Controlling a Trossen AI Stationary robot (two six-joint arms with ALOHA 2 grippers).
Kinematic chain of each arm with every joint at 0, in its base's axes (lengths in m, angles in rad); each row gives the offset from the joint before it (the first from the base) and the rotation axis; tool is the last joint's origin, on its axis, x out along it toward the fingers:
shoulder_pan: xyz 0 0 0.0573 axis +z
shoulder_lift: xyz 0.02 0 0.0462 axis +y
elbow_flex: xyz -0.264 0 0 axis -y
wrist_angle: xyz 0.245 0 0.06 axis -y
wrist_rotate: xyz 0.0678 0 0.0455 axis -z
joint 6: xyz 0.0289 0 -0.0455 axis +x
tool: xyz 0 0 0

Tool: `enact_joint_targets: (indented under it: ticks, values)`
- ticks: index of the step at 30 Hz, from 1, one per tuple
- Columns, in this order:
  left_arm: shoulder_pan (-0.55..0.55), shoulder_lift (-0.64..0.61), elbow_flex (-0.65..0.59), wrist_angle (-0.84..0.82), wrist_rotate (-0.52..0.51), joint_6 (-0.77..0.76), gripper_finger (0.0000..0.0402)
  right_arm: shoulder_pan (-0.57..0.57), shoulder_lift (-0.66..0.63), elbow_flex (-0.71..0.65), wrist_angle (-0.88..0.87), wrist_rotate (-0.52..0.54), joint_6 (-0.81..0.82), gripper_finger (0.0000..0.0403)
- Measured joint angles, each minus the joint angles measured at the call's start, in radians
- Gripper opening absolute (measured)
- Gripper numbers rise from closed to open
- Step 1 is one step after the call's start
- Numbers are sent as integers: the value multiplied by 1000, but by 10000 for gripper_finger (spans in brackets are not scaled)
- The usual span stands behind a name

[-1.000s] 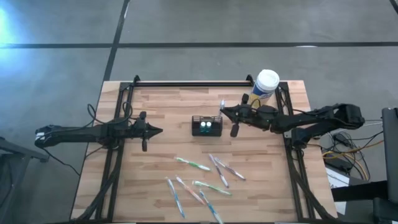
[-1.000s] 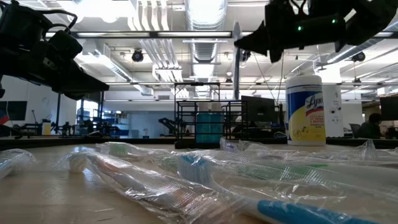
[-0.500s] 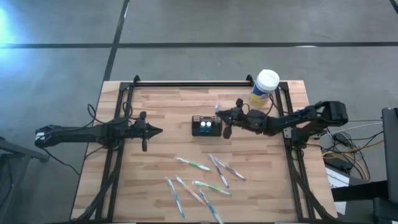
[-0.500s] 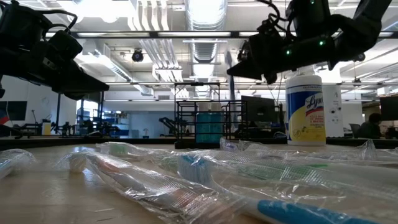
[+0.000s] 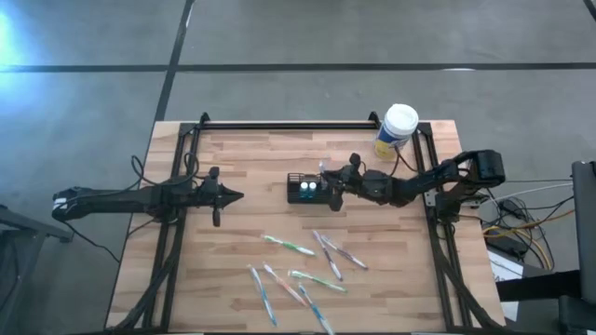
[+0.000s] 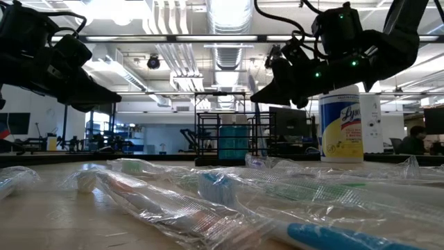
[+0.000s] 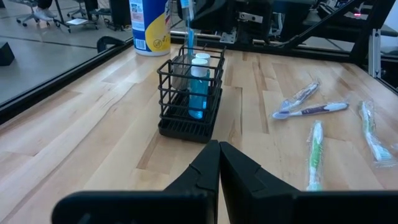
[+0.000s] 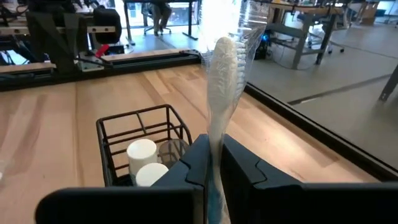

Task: Pick & Place toothbrushing station
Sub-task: Put the top right blue toothbrush into the black organizer

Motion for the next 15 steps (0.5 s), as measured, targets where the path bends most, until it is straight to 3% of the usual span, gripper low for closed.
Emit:
enact_joint_targets:
  ticks: [5, 15]
  values:
    - [0, 0, 0, 0, 0, 0, 14, 0, -20, 0, -27, -1, 42, 49]
    - [0, 0, 0, 0, 0, -4, 14, 0, -68, 2, -42, -3, 52, 143]
